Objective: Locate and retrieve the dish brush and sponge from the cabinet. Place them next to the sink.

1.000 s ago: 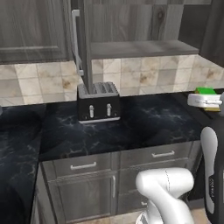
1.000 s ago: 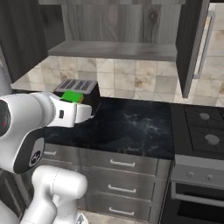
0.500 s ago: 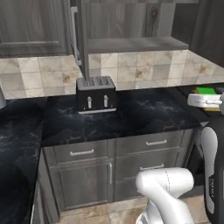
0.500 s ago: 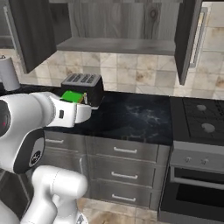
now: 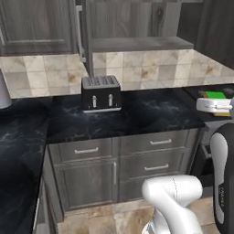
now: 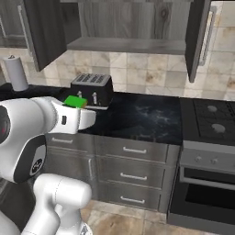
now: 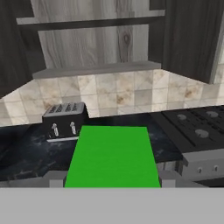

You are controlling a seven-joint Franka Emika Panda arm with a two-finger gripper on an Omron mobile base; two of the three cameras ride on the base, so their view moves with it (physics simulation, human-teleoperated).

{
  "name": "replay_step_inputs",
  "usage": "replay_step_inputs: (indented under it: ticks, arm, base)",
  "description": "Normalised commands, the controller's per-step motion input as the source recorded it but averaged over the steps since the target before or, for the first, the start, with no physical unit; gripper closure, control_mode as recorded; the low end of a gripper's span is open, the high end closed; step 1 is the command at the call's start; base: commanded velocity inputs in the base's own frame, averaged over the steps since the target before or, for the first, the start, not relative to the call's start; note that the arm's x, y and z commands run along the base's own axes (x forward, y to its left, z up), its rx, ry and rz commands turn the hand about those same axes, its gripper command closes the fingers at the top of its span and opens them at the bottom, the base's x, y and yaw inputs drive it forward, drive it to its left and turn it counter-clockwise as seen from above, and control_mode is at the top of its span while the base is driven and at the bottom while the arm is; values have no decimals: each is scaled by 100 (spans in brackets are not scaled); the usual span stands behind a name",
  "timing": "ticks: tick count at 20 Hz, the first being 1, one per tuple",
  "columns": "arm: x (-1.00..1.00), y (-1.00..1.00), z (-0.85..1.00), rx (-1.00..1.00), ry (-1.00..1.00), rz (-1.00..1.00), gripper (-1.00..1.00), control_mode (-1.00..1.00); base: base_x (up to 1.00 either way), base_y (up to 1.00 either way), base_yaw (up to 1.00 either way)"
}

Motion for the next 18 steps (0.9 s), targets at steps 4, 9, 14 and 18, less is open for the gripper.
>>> replay_step_inputs:
  ticks: [4,9,14,18]
  arm:
    - [0,0,0,0,0,0,100,100]
    - [0,0,0,0,0,0,100,100]
    - [0,0,0,0,0,0,100,100]
    - [0,0,0,0,0,0,100,100]
  base:
    - [-32,1,18]
    - [-25,0,34]
    - [-22,0,39]
    - [-23,6,40]
